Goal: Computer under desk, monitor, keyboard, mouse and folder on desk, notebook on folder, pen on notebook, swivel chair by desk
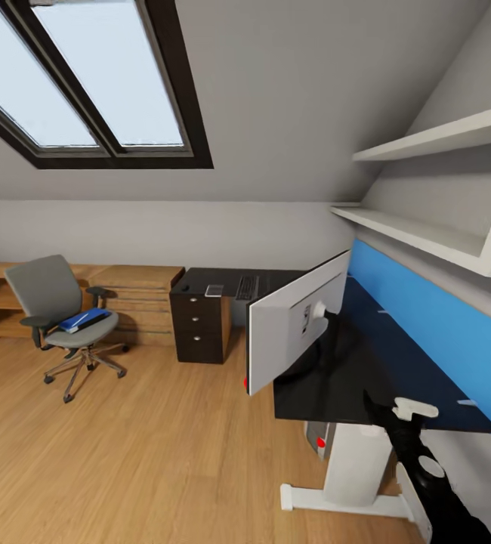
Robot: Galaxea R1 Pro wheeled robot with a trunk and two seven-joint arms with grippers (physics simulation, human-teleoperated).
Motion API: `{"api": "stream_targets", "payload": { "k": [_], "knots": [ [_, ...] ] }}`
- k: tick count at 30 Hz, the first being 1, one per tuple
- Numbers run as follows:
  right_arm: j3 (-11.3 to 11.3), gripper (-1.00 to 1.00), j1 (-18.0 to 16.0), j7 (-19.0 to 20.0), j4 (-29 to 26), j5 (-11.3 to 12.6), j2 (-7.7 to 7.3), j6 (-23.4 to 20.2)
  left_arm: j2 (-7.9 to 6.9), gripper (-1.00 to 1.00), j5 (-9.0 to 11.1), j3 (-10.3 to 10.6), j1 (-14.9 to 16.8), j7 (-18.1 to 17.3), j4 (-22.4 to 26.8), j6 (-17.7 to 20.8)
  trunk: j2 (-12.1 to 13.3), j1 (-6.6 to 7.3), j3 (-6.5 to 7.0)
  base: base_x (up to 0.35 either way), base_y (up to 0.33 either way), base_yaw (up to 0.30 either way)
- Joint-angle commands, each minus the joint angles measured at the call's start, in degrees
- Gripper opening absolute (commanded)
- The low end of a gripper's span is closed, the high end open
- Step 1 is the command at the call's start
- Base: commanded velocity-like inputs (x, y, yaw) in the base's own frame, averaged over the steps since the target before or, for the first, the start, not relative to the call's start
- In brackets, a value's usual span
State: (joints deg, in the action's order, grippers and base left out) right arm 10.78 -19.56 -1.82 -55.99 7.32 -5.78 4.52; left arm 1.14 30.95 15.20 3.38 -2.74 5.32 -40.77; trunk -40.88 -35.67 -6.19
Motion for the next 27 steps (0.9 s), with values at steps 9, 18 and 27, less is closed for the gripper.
{"api": "stream_targets", "payload": {
  "k": [9, 18, 27],
  "knots": [
    [-2.79, 1.0, -27.4, -1.14, 35.89, -1.21, 2.85, 6.64, 0.0, 1.0, 0.51, 0.33, 0.05, -0.34, -0.05, -0.14, -0.08, 0.01, -0.11, -0.04, 0.0, 0.0],
    [-2.91, 1.0, -29.29, -1.11, 39.38, -1.25, 4.02, 9.34, 0.08, 1.0, 0.43, 0.67, 0.05, -0.21, 0.34, 0.1, -0.08, 0.01, -0.11, 0.0, 0.0, 0.0],
    [-2.89, 1.0, -29.39, -1.08, 39.56, -1.26, 4.84, 9.54, -0.19, 1.0, 0.05, 0.62, 0.05, 7.08, 17.22, 4.69, -0.08, 0.01, -0.11, 0.0, 0.0, 0.0]
  ]
}}
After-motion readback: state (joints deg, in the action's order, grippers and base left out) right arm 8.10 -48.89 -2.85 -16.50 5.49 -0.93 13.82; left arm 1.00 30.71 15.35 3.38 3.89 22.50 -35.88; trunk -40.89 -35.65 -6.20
